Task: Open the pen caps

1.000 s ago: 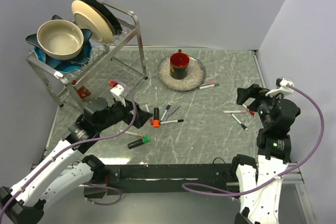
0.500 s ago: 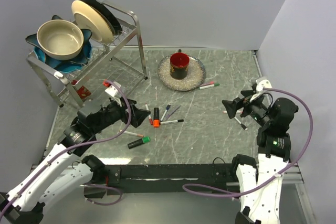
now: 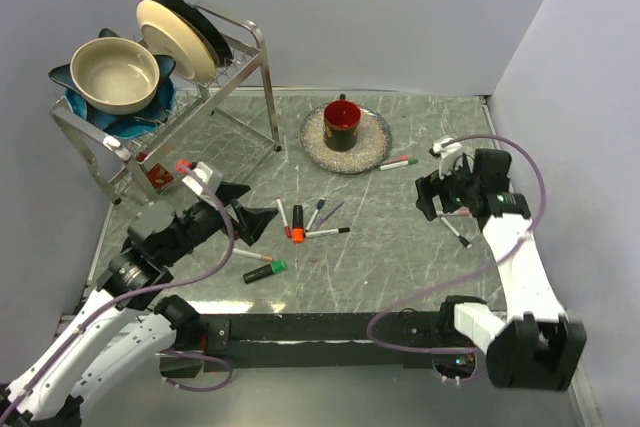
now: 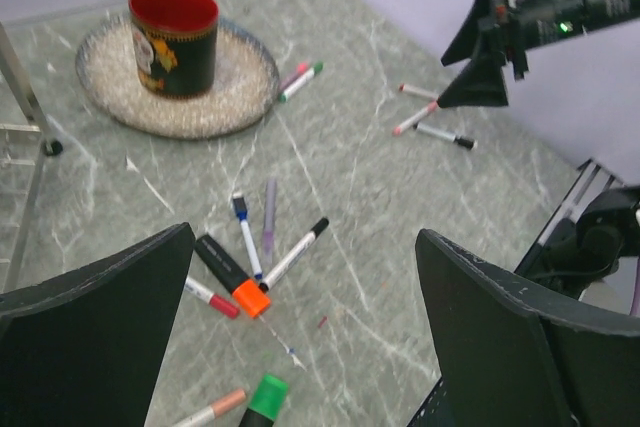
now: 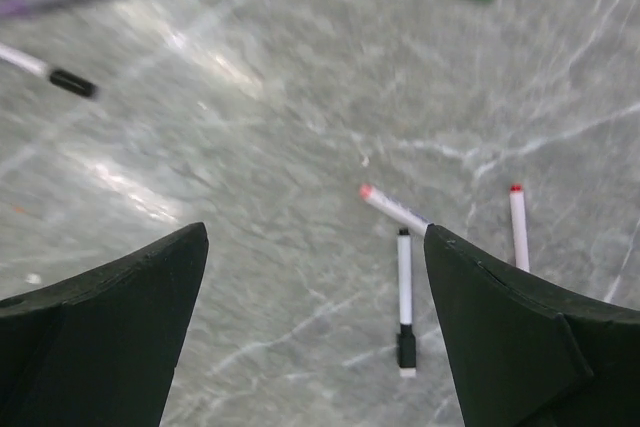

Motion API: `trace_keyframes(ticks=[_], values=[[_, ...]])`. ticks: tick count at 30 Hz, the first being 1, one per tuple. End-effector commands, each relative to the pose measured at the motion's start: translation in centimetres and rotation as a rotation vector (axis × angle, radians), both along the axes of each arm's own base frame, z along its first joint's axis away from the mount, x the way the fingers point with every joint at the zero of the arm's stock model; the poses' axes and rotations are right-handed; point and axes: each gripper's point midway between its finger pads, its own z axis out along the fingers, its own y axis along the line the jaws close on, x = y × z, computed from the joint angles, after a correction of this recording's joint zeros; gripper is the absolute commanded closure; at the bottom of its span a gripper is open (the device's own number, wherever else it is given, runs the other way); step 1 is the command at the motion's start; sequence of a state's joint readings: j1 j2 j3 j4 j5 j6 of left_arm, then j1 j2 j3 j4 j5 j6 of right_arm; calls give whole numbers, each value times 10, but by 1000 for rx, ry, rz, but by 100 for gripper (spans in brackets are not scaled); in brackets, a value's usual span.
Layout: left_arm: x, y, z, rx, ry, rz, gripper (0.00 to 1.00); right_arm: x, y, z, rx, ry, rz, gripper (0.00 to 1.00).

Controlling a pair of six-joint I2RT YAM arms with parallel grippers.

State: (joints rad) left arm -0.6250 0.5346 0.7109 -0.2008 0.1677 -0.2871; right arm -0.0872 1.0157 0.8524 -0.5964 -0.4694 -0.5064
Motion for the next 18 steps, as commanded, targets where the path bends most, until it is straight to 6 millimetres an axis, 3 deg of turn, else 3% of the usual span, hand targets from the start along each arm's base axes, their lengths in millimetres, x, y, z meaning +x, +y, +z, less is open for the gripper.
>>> trace_keyframes(ticks=[1, 3, 7, 11, 17, 18], values=[[7, -8, -17, 62, 32, -38, 1, 21, -23, -28, -171, 73, 45, 5], [9, -9, -22, 73, 49, -54, 1, 34, -23, -37, -185, 83, 84, 8], [14, -9, -29, 84, 76, -57, 1, 72, -8, -37, -224, 18, 326, 21], [15, -7, -28, 78, 71, -57, 1, 108, 7, -43, -272, -7, 487, 21], [20, -4, -32, 82, 83, -45, 1, 168, 8, -46, -291, 51, 474, 24], [22, -3, -34, 85, 88, -39, 1, 173, 20, -45, -283, 53, 487, 28]])
